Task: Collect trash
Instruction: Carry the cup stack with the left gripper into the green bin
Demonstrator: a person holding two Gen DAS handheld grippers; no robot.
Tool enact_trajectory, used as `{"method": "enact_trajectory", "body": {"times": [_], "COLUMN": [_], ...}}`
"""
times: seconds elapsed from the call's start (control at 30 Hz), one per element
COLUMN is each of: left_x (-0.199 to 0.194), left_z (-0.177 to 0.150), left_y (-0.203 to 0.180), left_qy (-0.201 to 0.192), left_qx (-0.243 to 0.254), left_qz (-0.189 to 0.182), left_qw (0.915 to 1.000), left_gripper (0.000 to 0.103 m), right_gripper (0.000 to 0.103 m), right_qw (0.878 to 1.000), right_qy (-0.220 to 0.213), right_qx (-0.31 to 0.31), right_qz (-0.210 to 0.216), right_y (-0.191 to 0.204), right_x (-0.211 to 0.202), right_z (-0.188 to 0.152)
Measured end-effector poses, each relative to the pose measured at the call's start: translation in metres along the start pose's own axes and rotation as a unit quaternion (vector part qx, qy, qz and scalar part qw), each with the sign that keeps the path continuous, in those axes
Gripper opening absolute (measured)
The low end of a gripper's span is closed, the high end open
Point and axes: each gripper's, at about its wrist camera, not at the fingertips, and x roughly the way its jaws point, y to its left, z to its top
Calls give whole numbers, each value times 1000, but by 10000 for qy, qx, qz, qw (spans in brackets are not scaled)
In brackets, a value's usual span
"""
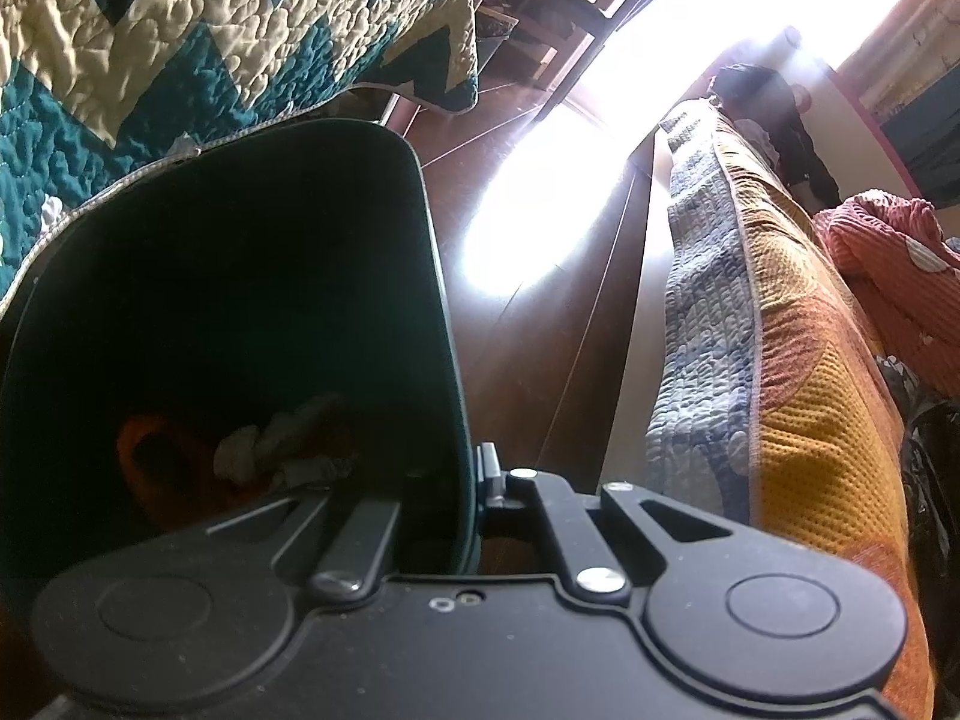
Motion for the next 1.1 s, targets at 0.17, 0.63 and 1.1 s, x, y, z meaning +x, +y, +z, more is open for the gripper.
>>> {"method": "enact_trajectory", "body": {"times": [0.17,0.63,1.1], "left_x": [-44,-19,55], "left_z": [7,103,161], "left_y": [6,-46,-87], "left_qy": [-321,-712,-462], "left_qx": [51,380,160], "left_qz": [-11,-93,-144], "left_qw": [9995,9967,9987], "left_gripper": [8,8,9], "right_gripper": [3,3,3], "right_qw": [10000,10000,10000], "right_qy": [1,-16,-2], "right_qx": [-20,-56,-27], "right_qz": [-1,12,30], "right_y": [0,2,1], "right_x": [0,-1,-1], "right_z": [0,1,-1]}}
